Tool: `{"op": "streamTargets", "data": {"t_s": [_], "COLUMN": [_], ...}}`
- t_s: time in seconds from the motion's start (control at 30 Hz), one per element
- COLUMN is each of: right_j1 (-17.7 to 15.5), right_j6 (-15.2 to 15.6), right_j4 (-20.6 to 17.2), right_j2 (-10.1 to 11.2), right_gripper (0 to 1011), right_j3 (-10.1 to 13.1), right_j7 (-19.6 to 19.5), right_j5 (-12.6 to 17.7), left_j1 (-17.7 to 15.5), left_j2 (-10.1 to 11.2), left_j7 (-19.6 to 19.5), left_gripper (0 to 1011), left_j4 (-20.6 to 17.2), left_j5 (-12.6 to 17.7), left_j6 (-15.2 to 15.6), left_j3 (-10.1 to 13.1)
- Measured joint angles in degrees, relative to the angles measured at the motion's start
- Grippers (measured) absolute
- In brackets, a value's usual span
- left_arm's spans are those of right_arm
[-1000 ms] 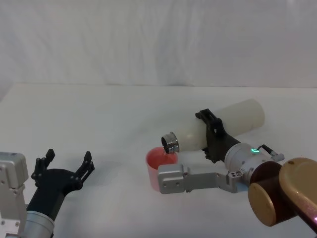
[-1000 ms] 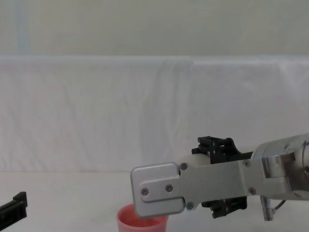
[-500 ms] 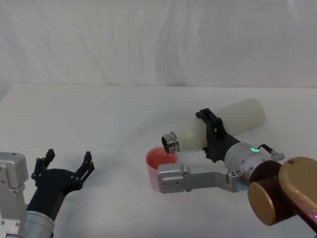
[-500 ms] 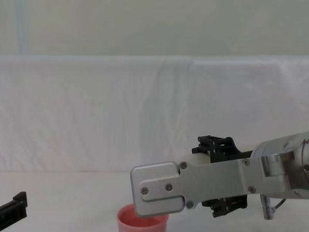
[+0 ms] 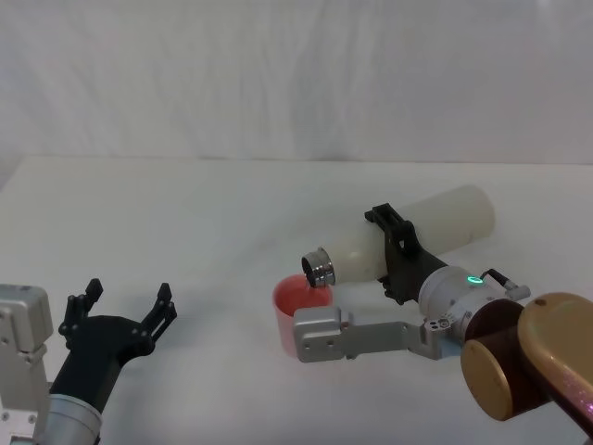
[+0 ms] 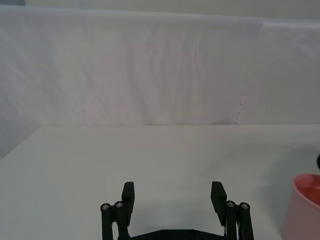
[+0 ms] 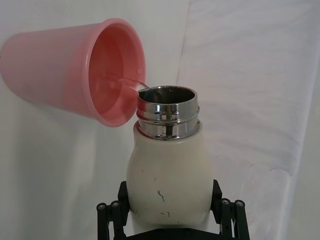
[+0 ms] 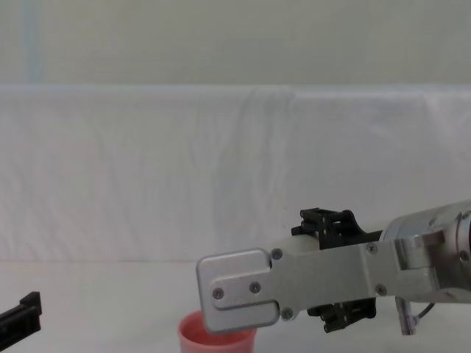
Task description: Grasp the thermos with one hand and pour water into the cup lid.
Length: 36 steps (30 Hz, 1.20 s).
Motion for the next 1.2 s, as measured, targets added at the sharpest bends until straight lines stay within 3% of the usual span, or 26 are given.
{"op": "streamTargets", "data": {"t_s": [0.97,1.2], "right_j1": [0.2,-1.1], "right_j6": [0.1,-0.6], "right_j4": [0.6,0.1], "right_j2": [-0.1,-0.7], "right_gripper": [957,957], "right_j3": [0.1,2.1], "right_j7": [0.0,-2.2], "right_j5": [0.0,3.6], "left_j1": [0.0,0.0], "left_j2": [0.0,0.0], "left_j7": [0.0,0.0], "left_gripper": [1001,1001], "left_j4": [0.0,0.0], "left_j5": [0.0,0.0], "left_j6": [0.0,0.0], "left_j3": [0.0,0.0]}}
